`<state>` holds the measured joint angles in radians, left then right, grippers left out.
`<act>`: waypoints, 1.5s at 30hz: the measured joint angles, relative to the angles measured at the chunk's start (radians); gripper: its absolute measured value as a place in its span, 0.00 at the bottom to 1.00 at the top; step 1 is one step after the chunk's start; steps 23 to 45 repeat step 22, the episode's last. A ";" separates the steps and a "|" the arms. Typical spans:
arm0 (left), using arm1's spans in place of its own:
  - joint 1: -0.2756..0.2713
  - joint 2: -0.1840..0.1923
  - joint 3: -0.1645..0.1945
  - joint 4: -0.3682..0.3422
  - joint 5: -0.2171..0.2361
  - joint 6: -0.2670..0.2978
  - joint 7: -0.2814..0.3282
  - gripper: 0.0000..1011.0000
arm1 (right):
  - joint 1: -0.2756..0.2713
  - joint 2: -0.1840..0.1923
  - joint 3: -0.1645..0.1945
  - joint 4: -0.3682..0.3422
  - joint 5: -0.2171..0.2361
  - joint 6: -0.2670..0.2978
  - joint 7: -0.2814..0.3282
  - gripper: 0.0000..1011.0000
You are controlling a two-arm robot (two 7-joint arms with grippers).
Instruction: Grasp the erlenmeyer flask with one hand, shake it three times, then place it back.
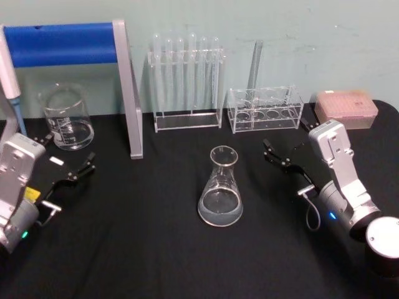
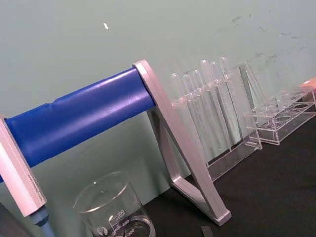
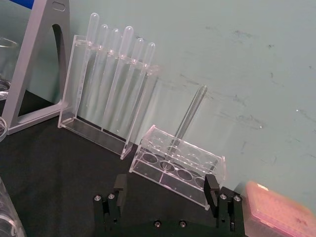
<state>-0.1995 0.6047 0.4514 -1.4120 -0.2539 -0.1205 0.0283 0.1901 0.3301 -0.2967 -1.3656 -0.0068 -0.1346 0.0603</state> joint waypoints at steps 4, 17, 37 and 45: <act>0.000 0.000 0.000 0.000 0.000 0.000 0.000 0.99 | 0.000 0.000 0.000 -0.001 0.001 0.001 0.001 0.99; 0.000 0.000 0.000 0.000 0.000 0.000 0.000 0.99 | -0.002 0.001 0.002 -0.003 0.004 0.003 0.003 0.99; 0.000 0.000 0.000 0.000 0.000 0.000 0.000 0.99 | -0.002 0.001 0.002 -0.003 0.005 0.003 0.004 0.99; 0.000 0.000 0.000 0.000 0.000 0.000 0.000 0.99 | -0.002 0.001 0.002 -0.003 0.005 0.003 0.004 0.99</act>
